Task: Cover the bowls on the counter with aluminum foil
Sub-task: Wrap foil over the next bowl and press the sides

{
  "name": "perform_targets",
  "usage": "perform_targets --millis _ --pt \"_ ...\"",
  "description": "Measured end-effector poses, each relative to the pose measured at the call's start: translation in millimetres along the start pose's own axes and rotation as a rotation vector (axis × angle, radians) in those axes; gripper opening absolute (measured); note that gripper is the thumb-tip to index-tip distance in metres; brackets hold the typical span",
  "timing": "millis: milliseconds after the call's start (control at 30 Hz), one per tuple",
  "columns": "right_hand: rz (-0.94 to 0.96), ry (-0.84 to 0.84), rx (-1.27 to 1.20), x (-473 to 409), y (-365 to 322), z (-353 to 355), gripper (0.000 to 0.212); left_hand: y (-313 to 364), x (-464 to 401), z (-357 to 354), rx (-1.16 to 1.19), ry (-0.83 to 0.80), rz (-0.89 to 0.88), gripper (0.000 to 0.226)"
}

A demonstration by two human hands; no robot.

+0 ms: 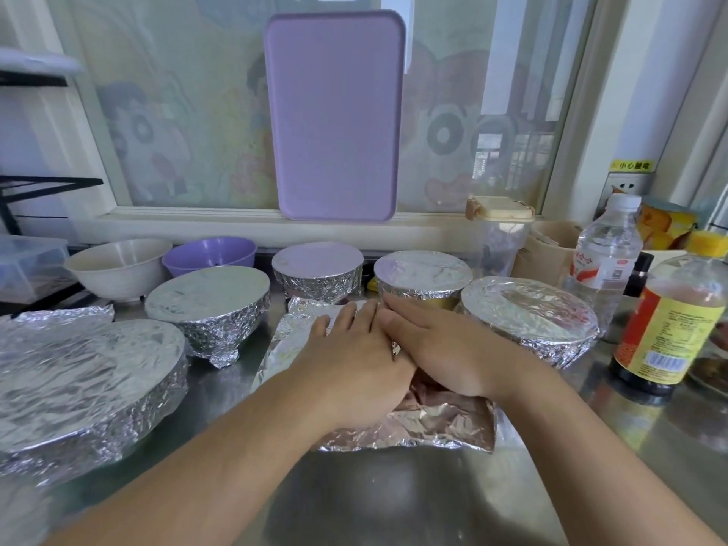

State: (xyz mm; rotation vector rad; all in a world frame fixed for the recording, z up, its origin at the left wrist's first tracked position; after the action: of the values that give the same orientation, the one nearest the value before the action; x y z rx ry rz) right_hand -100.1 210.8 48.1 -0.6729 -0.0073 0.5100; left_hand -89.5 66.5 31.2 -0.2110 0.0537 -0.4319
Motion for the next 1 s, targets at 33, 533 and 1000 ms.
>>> perform_targets --millis 33,533,1000 --pt "0.045 -0.015 0.09 2 0 -2 0.046 -4 -1 -1 -0.096 0.021 -0.041 0.077" --pt "0.144 0.015 0.24 -11 7 -17 0.08 -20 3 -7 -0.269 0.298 -0.115 0.039" --pt "0.186 -0.103 0.583 -6 10 -15 0.032 -26 24 -2 0.437 0.312 0.19 0.007"
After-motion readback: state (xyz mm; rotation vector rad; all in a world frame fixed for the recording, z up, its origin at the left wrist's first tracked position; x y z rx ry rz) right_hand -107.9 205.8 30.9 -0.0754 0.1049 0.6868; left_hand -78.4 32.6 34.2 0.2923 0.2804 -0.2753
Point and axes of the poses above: each hand's wrist, its own x-axis away from the middle knuckle, its own z-axis out of the back of the hand, y = z × x, the point moved 2 cm from there along -x, towards the middle knuckle, and after that the axes turned 13 degrees about -x, right-handed, at the moved point
